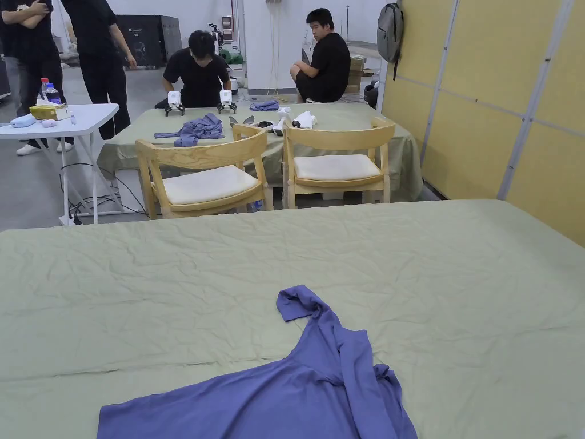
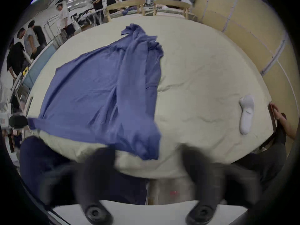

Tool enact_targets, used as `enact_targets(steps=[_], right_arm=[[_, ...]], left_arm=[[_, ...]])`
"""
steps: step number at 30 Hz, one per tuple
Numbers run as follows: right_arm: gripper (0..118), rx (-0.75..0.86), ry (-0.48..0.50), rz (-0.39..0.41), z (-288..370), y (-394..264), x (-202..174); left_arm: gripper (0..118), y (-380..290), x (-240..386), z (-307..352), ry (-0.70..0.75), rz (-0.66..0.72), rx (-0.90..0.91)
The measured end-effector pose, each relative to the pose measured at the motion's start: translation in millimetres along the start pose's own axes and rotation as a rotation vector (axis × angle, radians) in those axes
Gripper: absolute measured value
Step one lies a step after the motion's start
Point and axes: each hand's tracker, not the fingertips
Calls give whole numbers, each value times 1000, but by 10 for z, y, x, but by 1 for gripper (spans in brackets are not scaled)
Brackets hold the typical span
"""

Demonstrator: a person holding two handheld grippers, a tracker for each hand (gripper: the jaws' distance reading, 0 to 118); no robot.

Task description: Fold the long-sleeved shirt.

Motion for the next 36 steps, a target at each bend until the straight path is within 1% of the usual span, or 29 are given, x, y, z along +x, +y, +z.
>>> enact_targets(steps=[1, 2, 3, 4, 6, 7, 8, 9, 10, 12, 13, 14, 15, 16, 17, 18, 19, 20, 21, 23, 26, 28, 30, 31, 32, 34, 36], right_arm=[[118, 41, -19, -7, 46, -13, 6], [117, 117, -22, -14, 187, -21, 17], [112, 119, -10, -9, 240, -7, 12], [113, 105, 14, -22, 290, 11, 9], [116, 116, 30, -47, 390, 54, -27], [110, 140, 35, -63, 368, 77, 4], [91, 165, 40, -75, 417, 99, -17], [56, 193, 48, -84, 464, 127, -42], [3, 219, 51, -91, 497, 169, -76], [3, 274, 32, -102, 448, 300, -95], [4, 287, 48, -88, 424, 396, -112], [4, 307, 94, -74, 379, 543, -130], [15, 328, 110, -61, 427, 719, -186], [58, 341, 115, -48, 378, 932, -226], [102, 365, 153, -27, 302, 1210, -265], [118, 384, 150, -6, 185, 1516, -313], [118, 377, 136, 3, 79, 1899, -366], [118, 448, 178, 29, 0, 2273, -414], [118, 473, 144, 44, -158, 2657, -485], [118, 441, 143, 70, -543, 3388, -646], [118, 300, 149, 117, -1302, 4295, -828], [118, 177, 109, 131, -1843, 4649, -914], [109, 68, 15, 144, -2276, 4872, -977], [98, 47, -28, 143, -2426, 4916, -1023], [86, 33, -45, 141, -2545, 4971, -1038], [69, 61, -32, 117, -2675, 5029, -1036], [60, 16, 9, 66, -2764, 5084, -995]], left_arm=[[118, 18, 22, 50, 30, -13, 52], [112, 8, 103, 181, -43, -20, 120], [111, 37, 141, 234, -30, -40, 126], [112, 60, 188, 270, -20, -39, 121], [112, 88, 216, 297, -25, -39, 117], [107, 117, 267, 319, -30, -36, 115], [83, 138, 308, 357, -43, -37, 101], [27, 143, 357, 388, -48, -37, 112], [2, 150, 363, 371, -37, -41, 127], [1, 173, 392, 358, -42, -22, 179], [1, 218, 402, 349, -75, -20, 177], [1, 272, 423, 364, -102, -1, 180], [1, 316, 434, 358, -94, 5, 194], [1, 368, 455, 344, -90, -3, 206], [1, 431, 473, 328, -86, -21, 217], [1, 517, 504, 355, -82, -37, 231], [1, 583, 515, 336, -74, -52, 247], [1, 648, 518, 305, -72, -68, 250], [1, 706, 513, 263, -73, -82, 252], [1, 822, 520, 169, -74, -83, 252], [1, 951, 497, -19, -83, -87, 241], [1, 1012, 456, -155, -81, -95, 234], [1, 1067, 459, -274, -78, -97, 222], [1, 1084, 423, -330, -78, -86, 217], [1, 1103, 384, -388, -78, -79, 212], [1, 1121, 377, -456, -74, -77, 202], [1, 1130, 323, -512, -68, -81, 193]])
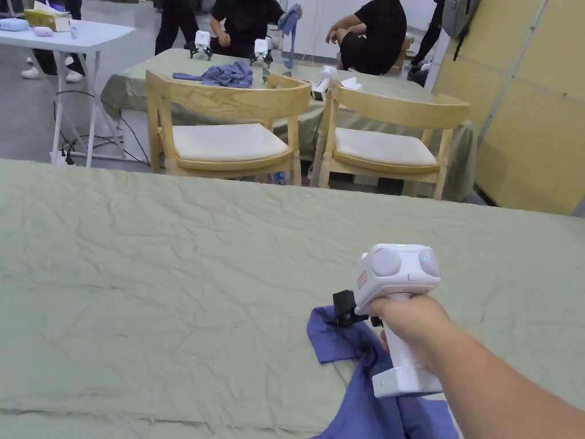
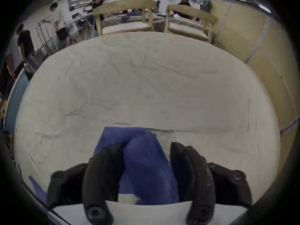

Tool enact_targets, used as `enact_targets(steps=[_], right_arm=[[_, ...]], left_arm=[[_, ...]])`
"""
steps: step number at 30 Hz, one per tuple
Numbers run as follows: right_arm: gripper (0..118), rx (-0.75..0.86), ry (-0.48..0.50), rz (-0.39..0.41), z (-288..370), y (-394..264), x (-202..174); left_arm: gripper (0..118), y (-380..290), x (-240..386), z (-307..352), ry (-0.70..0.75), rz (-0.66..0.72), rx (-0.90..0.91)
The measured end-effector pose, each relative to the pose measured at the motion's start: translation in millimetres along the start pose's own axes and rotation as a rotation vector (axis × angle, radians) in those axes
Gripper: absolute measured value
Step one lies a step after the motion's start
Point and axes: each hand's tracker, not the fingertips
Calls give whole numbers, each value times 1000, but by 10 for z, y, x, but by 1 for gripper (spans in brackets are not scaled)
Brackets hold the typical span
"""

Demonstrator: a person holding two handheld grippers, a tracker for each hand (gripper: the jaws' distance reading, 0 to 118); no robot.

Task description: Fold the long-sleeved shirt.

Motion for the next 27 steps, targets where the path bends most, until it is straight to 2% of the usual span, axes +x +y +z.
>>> enact_targets(steps=[2, 3, 6, 8, 12, 14, 16, 19, 21, 25, 27], right_arm=[[23, -42, 1, -3, -3, -21, 41], [14, -46, 5, 6, 18, -34, 44], [14, -11, -2, 59, 295, -114, 126], [13, 83, -20, 70, 682, -216, 154], [13, 201, 119, 80, 1547, -533, 298], [13, 215, 101, 88, 1980, -786, 335], [13, 252, 119, 133, 2361, -1070, 330], [13, 272, 103, 125, 2765, -1543, 294], [13, 270, 91, 97, 2868, -1896, 248], [13, 116, 70, 8, 2622, -2694, 120], [13, 1, 55, -3, 2330, -3073, 25]], left_arm=[[1, -3, 14, -24, 4, 2, -12], [1, -12, 11, -21, 3, 1, -14], [1, -34, 70, 40, 9, 7, -11], [1, -51, 99, 145, -3, 22, 6], [1, -111, 237, 389, -22, 32, 32], [1, -161, 306, 509, -31, 41, 37], [1, -220, 341, 625, -40, 44, 42], [1, -310, 398, 768, -49, 46, 51], [1, -375, 399, 835, -51, 49, 53], [1, -491, 406, 879, -54, 59, 37], [1, -523, 416, 892, -50, 61, 31]])
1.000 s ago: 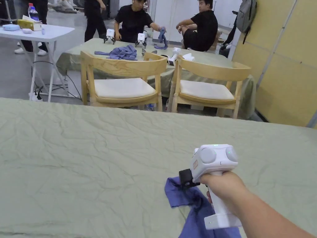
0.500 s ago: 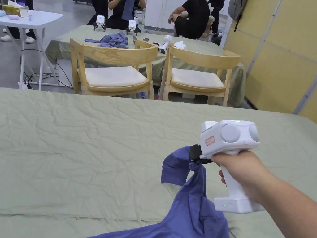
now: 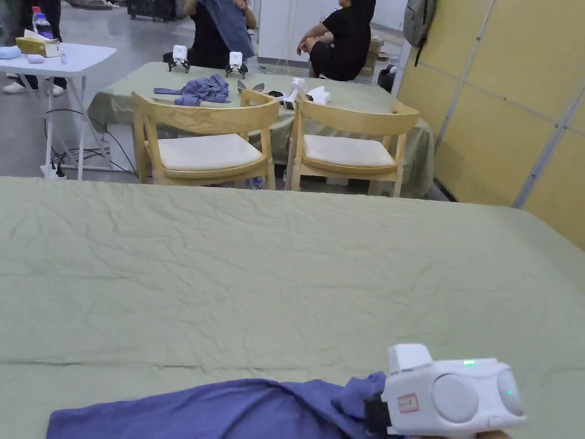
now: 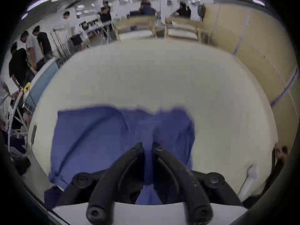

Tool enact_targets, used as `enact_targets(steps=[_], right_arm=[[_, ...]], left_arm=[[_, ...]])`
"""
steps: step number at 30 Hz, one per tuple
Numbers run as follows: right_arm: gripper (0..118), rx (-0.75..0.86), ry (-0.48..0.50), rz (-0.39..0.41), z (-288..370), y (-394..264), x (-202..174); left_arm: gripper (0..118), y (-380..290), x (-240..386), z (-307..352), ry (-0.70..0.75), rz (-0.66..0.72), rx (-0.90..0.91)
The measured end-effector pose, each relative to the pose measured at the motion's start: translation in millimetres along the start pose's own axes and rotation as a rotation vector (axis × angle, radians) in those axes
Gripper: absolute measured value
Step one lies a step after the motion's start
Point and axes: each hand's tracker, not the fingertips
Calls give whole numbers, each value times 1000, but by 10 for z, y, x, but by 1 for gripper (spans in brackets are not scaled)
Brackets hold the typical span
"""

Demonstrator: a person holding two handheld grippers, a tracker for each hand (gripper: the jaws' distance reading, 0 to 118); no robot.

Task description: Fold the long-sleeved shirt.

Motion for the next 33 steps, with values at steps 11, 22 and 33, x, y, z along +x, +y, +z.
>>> enact_targets(steps=[11, 22, 33], right_arm=[[97, -61, 115, -315, -405, -498, 197], [3, 252, 127, -199, 775, -1216, 51], [3, 227, 164, -228, 476, -1122, 118]], left_arm=[[1, 33, 106, 348, -5, -12, 29], [1, -250, 48, 284, -6, 60, -31], [113, 941, -641, -1224, 170, 94, 25]])
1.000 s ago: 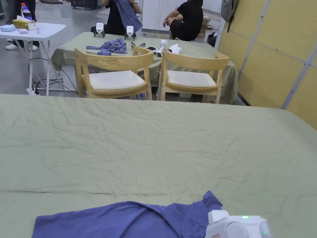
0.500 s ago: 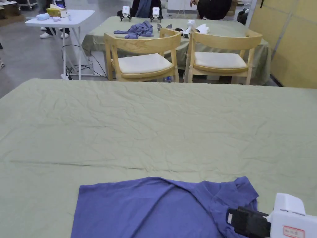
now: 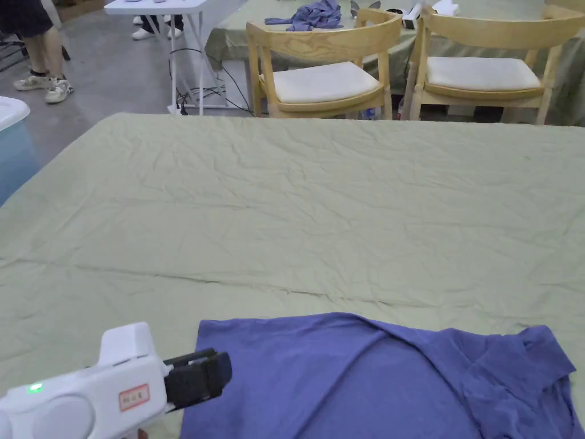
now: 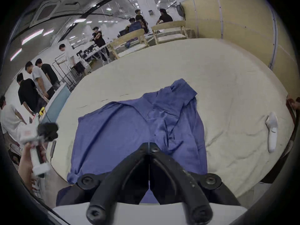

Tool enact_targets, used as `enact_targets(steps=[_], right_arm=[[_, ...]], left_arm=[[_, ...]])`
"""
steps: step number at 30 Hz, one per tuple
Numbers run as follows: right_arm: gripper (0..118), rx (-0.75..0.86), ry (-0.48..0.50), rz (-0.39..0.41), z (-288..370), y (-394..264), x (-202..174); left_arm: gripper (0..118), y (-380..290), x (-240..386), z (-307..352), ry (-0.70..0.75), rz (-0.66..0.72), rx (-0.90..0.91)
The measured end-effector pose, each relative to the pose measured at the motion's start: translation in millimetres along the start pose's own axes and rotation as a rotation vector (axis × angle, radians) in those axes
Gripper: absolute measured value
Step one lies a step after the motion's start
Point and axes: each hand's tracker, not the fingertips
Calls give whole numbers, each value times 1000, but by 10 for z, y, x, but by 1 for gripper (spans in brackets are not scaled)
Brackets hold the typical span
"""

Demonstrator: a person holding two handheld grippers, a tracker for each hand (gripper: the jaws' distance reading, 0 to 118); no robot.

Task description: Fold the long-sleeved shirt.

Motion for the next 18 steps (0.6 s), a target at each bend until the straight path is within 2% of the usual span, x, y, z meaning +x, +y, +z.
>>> enact_targets(steps=[4, 6, 7, 9, 10, 11, 12, 13, 15, 16, 17, 18], right_arm=[[3, -1, -8, -2, -87, 83, 13], [3, -6, -18, -1, -140, 118, 32], [3, -9, -24, 3, -163, 125, 23], [3, -22, -39, 11, -237, 171, 37], [3, -35, -50, 25, -287, 213, 44], [3, -46, -68, 45, -312, 284, -10], [5, -54, -89, 59, -376, 373, -4], [28, -59, -110, 75, -462, 501, 8], [108, -78, -111, 83, -655, 814, 88], [118, -87, -125, 77, -786, 992, 128], [114, -93, -160, 51, -939, 1167, 171], [113, -34, -205, -2, -968, 1270, 197]], left_arm=[[112, 319, -103, -933, 144, -77, -67], [103, 335, -97, -1274, 149, -126, -106], [95, 299, -73, -1369, 138, -151, -116], [93, 185, 42, -1522, 175, -291, -135], [78, 132, 86, -1469, 222, -358, -116], [50, 156, 131, -1417, 202, -378, -68], [4, 213, 153, -1365, 163, -346, -89], [0, 274, 188, -1295, 132, -292, -102], [0, 391, 245, -1189, 52, -204, -86], [0, 450, 286, -1151, 24, -201, -90], [0, 494, 335, -1106, 36, -219, -83], [0, 543, 367, -918, 41, -229, -68]])
